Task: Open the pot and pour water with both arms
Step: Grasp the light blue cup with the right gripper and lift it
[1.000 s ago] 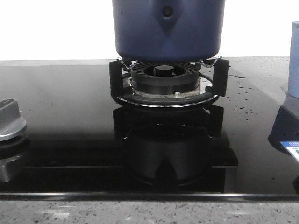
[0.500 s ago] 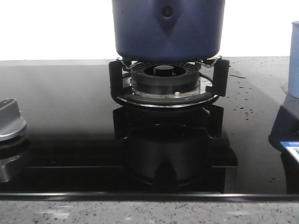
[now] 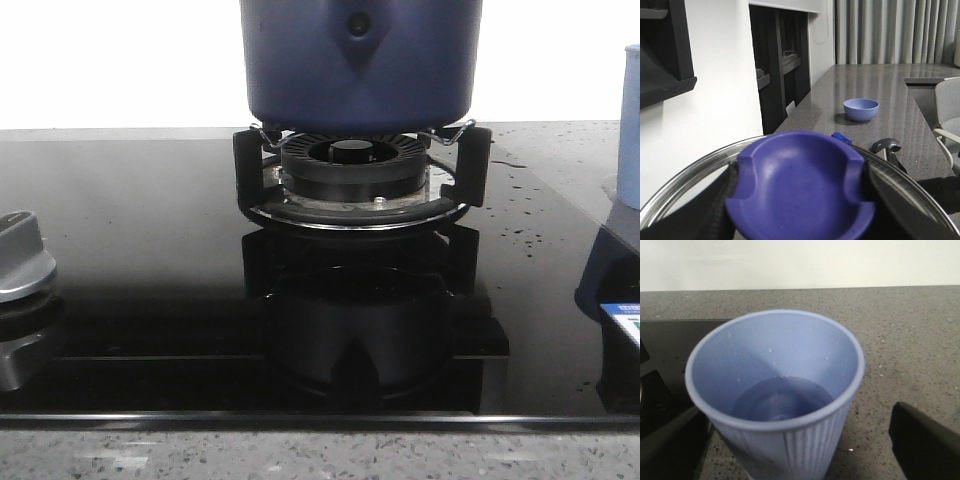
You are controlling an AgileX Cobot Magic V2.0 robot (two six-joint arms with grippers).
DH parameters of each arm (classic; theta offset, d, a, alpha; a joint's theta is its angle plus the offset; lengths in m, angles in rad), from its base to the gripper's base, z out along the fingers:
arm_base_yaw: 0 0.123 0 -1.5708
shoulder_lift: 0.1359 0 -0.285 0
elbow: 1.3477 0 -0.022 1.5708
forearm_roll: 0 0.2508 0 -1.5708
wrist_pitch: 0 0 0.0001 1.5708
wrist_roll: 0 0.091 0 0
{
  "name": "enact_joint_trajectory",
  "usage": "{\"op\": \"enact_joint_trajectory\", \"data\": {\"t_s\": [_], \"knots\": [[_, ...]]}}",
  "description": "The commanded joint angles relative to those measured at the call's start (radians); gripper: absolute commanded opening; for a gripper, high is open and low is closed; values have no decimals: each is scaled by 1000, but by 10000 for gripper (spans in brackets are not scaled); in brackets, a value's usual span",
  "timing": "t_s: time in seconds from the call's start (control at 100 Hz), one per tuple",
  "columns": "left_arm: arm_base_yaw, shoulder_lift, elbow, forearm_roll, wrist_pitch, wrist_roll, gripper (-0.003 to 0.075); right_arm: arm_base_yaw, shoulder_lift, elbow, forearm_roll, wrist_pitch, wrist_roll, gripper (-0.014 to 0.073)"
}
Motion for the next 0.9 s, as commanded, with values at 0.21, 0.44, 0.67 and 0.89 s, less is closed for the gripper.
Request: {"op": "enact_joint_trajectory", "data": {"t_s": [0.21,0.44,0.67,0.89], "knots": [[-3,-45,-34,-72,4,-8,218,1,77,-29,-156,-176,170,638],[-3,-45,-34,-72,2,-8,218,1,160,-31,-222,-278,261,638],[-3,-45,-34,-72,2,-8,218,1,219,-31,-272,-346,330,636],[-3,-45,-34,-72,2,-8,218,-1,238,-31,-300,-379,343,498]]}}
